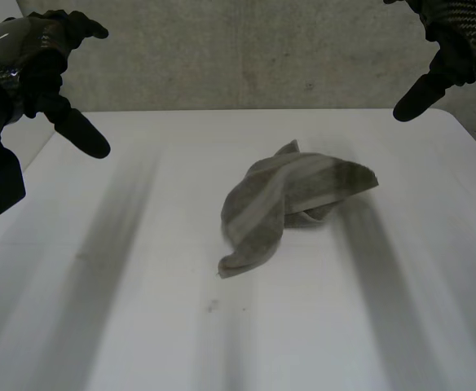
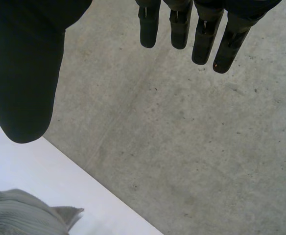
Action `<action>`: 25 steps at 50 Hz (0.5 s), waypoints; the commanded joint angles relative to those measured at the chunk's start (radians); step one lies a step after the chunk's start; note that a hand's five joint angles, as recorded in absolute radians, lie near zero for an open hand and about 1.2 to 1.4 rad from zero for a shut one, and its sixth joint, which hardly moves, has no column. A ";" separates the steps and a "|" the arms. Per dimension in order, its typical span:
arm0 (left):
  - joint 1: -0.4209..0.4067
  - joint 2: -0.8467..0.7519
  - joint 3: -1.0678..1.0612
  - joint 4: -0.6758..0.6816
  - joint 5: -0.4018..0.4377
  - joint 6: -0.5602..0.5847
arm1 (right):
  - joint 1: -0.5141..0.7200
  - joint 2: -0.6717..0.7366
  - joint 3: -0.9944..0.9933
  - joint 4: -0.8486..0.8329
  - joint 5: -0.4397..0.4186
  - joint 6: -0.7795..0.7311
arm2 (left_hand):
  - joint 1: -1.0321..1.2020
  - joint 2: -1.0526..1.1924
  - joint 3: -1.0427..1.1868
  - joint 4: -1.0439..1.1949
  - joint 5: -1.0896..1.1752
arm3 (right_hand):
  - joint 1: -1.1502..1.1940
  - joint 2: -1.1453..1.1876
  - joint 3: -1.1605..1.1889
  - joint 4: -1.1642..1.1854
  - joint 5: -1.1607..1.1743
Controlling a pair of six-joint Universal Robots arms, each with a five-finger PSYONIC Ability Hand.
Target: Fold the towel.
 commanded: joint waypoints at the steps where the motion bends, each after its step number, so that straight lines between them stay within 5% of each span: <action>1: -0.005 -0.001 -0.002 0.000 0.001 0.000 | 0.000 0.009 0.004 -0.003 -0.006 0.003 | 0.005 0.011 0.010 0.006 -0.022 | -0.011 -0.055 -0.036 -0.055 -0.043; 14: -0.006 -0.025 -0.031 0.050 0.010 0.003 | 0.000 0.207 -0.028 -0.008 -0.018 -0.046 | 0.008 0.014 0.013 0.009 -0.019 | -0.011 -0.055 -0.036 -0.055 -0.043; 25: -0.003 -0.178 -0.031 0.083 0.012 0.000 | 0.032 0.557 -0.139 -0.109 -0.032 -0.046 | 0.008 0.014 0.013 0.009 -0.019 | -0.011 -0.055 -0.036 -0.055 -0.043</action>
